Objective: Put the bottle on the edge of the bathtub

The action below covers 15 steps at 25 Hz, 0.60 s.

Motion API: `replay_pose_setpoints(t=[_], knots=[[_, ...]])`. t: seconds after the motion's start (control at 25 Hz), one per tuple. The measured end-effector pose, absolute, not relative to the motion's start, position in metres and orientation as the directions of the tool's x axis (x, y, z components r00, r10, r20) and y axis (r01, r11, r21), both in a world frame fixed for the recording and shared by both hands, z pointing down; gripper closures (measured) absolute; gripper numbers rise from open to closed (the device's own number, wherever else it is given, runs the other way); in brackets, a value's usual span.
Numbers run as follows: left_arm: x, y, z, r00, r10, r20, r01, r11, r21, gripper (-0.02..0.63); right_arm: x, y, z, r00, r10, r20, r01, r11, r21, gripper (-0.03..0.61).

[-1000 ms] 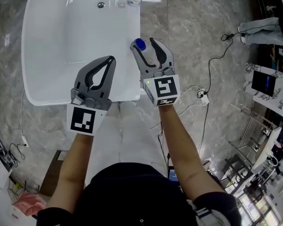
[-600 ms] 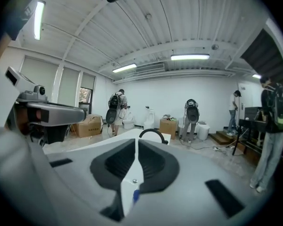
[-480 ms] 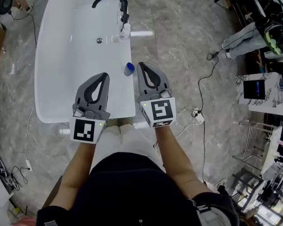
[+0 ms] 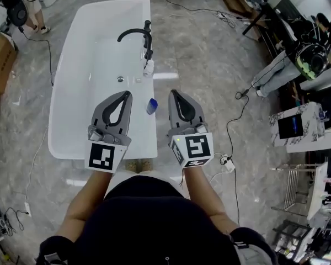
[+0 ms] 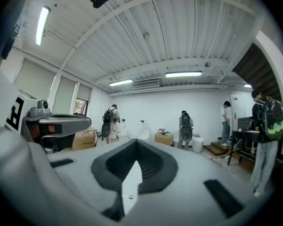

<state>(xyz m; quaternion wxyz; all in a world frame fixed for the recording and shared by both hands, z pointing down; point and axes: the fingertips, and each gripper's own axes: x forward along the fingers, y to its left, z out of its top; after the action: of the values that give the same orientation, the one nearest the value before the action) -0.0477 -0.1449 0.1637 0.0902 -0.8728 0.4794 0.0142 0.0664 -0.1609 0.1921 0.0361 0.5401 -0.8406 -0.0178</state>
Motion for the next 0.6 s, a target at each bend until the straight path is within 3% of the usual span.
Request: replay_pose_setpoints(t=[0.6], knots=[[-0.088,-0.119,0.092,0.425,-0.887,-0.182,-0.904,-0.408,-0.124,0.611,0.053,-0.126,0.11,-0.44,-0.896,-0.054,-0.891,0.428,0.151,0.577]])
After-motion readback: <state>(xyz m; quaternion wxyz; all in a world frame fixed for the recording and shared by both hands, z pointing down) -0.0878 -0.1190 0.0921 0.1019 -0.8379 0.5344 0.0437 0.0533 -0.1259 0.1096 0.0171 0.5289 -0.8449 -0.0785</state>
